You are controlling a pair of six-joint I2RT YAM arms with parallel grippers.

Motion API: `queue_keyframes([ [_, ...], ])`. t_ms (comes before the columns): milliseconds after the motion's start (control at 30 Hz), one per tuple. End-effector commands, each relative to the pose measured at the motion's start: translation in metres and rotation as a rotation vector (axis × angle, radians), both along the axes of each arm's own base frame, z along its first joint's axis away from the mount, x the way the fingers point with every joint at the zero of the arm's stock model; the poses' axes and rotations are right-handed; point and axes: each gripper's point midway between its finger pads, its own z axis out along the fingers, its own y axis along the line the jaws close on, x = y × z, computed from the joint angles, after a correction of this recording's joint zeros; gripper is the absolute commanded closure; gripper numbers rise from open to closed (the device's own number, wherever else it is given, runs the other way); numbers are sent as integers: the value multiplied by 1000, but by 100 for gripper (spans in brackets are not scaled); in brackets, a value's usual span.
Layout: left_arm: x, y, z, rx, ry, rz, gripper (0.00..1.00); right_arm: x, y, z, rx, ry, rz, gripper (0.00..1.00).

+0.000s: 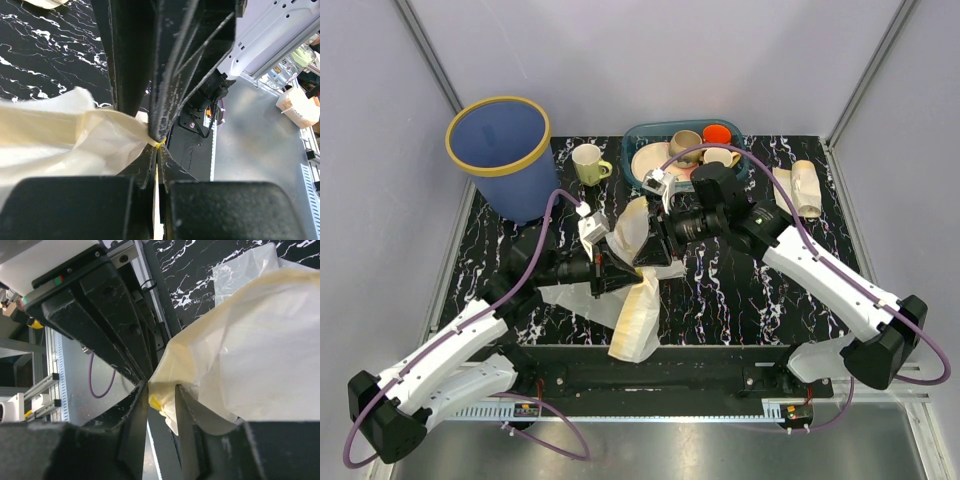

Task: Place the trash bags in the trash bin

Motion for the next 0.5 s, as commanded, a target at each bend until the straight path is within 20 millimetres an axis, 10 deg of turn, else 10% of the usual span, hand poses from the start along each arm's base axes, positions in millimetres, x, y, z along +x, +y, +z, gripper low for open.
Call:
queue_keyframes([
  [0, 2, -2, 23, -40, -70, 4, 100, 7, 7, 21, 59, -56, -4, 76],
  [133, 4, 1, 17, -31, -64, 23, 100, 0, 4, 23, 73, -67, 19, 100],
  [467, -9, 6, 22, -97, -41, -17, 100, -12, -13, 29, 93, -153, 36, 100],
])
